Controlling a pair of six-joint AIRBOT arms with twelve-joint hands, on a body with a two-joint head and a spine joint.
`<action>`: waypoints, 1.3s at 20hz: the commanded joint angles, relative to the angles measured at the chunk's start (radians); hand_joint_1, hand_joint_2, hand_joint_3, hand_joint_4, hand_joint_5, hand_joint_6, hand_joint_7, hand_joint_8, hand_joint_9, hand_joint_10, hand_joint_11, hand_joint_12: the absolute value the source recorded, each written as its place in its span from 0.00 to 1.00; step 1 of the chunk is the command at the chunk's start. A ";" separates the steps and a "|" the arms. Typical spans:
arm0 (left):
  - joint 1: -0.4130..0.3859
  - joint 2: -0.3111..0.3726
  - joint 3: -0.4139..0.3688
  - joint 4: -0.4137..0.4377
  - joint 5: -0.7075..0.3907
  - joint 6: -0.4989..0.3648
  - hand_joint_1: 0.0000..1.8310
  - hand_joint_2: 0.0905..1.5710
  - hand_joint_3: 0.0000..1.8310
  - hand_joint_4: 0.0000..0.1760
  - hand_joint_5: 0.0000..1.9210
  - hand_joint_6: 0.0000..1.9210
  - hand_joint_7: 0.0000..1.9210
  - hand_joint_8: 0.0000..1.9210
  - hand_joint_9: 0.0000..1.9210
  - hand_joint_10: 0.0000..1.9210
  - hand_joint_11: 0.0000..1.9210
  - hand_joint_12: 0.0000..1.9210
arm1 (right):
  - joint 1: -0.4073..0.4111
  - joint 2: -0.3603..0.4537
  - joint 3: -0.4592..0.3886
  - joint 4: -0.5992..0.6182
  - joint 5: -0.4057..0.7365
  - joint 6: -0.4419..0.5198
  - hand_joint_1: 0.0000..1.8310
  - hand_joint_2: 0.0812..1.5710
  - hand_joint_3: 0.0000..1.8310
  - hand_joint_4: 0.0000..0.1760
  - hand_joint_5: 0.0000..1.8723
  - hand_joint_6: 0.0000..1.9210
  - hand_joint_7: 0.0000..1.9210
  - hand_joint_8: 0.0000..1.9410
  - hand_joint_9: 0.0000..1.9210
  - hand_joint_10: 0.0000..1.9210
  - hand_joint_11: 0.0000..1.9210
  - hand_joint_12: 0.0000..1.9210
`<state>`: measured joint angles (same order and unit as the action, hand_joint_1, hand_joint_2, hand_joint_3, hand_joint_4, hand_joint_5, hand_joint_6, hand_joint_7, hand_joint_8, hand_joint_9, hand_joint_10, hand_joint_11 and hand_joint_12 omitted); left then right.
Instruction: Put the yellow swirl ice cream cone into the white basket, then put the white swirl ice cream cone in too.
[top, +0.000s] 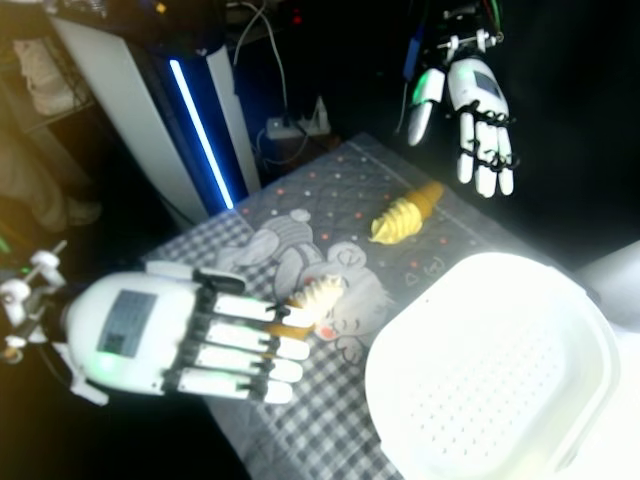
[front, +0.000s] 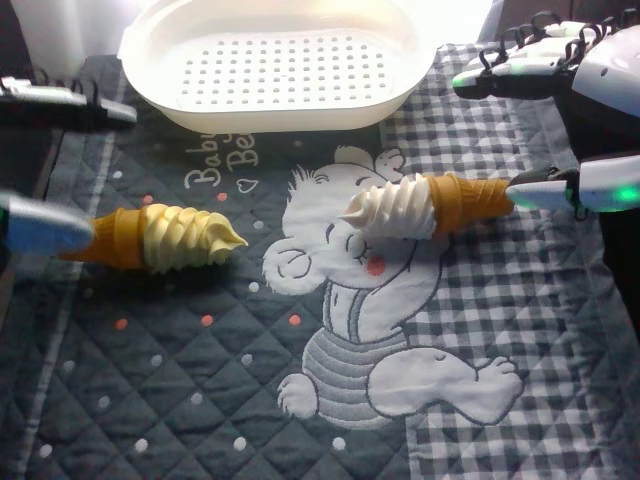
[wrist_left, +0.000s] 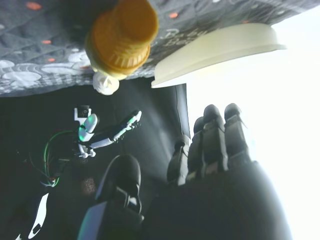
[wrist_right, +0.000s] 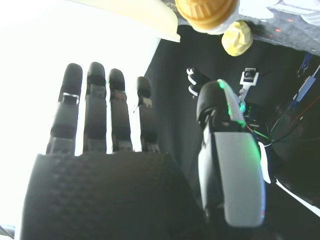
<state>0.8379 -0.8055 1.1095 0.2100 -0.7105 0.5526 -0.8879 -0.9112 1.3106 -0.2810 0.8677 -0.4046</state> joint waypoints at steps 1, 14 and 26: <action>-0.014 -0.006 0.007 -0.029 -0.103 -0.016 0.39 0.59 0.00 0.29 0.24 0.00 0.25 0.00 0.24 0.01 0.05 0.48 | 0.014 0.000 0.004 0.046 0.107 0.003 0.45 0.68 0.01 0.20 0.19 0.00 0.16 0.00 0.17 0.01 0.07 0.29; -0.156 -0.156 0.096 0.208 0.192 -0.028 0.50 0.43 0.00 0.39 0.25 0.00 0.24 0.00 0.27 0.00 0.11 0.44 | 0.014 0.001 0.000 0.047 0.130 0.003 0.50 0.67 0.00 0.01 0.21 0.00 0.20 0.00 0.19 0.00 0.08 0.32; -0.214 -0.252 0.158 0.351 0.363 -0.025 0.57 0.57 0.00 0.00 0.48 0.02 0.48 0.03 0.46 0.06 0.23 0.64 | 0.014 0.000 0.003 0.047 0.129 0.003 0.42 0.70 0.00 0.09 0.19 0.00 0.18 0.00 0.18 0.00 0.06 0.36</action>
<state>0.6327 -1.0569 1.2636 0.5682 -0.2951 0.5282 -0.8879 -0.9119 1.3106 -0.2775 0.8860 -0.4038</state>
